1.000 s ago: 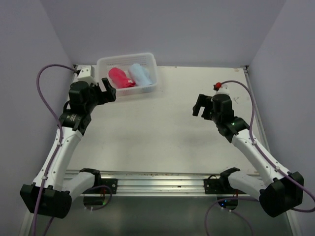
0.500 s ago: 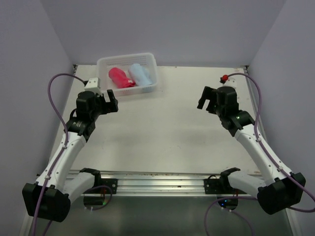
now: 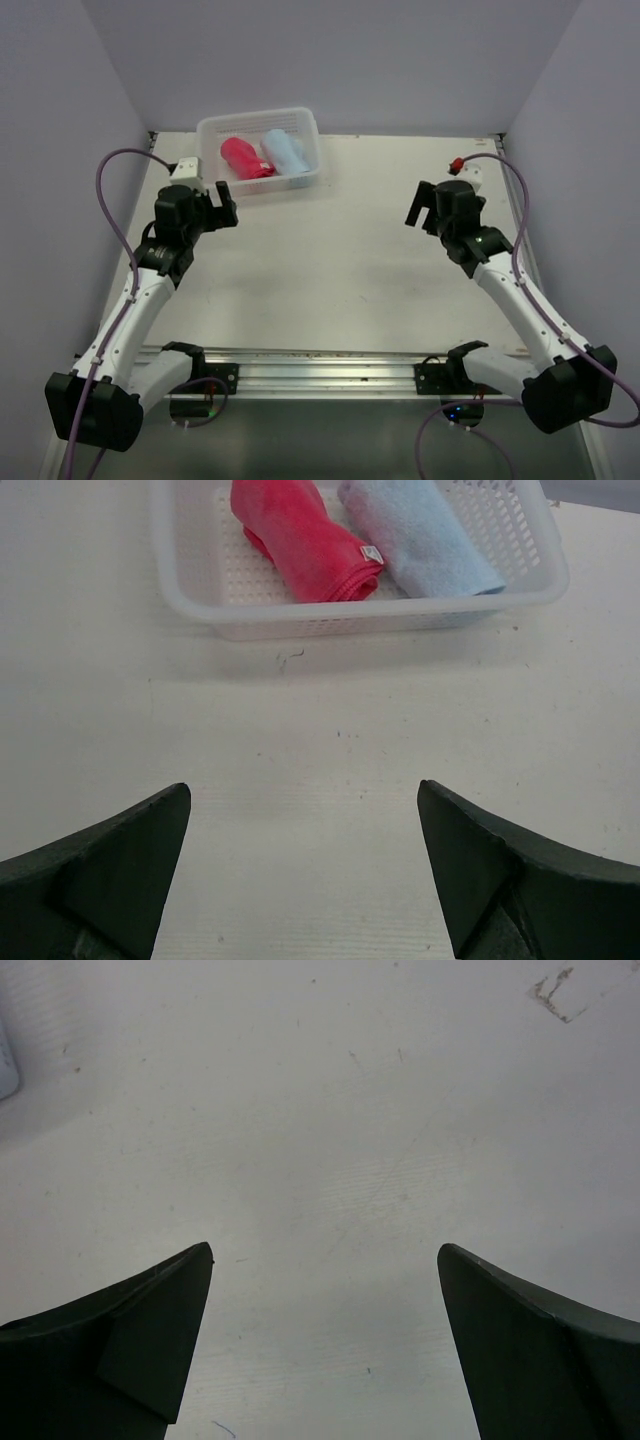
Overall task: Roll the towels
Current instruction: Place the rolled towel into the container
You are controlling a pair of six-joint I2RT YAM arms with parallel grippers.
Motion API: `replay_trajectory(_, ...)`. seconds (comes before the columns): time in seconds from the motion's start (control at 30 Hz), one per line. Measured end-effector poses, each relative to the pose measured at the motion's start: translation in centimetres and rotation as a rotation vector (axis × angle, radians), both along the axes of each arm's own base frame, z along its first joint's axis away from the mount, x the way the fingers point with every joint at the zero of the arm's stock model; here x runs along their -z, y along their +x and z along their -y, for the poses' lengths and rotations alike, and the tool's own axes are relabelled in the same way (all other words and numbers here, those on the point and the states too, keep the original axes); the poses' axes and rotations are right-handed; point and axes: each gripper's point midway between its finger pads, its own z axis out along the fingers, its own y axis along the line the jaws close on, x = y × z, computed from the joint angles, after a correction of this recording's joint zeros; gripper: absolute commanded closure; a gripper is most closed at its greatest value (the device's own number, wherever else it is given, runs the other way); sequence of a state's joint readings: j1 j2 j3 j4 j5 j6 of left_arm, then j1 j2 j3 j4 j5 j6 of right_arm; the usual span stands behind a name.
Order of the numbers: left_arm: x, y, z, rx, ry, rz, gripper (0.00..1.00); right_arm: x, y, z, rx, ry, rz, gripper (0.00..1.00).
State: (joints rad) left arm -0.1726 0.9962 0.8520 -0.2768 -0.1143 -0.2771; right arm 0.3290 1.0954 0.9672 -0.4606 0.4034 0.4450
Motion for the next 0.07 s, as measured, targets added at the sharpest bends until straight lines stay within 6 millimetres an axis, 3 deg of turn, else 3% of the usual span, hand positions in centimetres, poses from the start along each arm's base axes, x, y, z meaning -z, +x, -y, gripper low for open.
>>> replay_trajectory(0.07,0.0,0.01,-0.1,-0.004,0.003,0.0,0.01,0.78,0.07,-0.44,-0.018,0.006,-0.027,0.01)
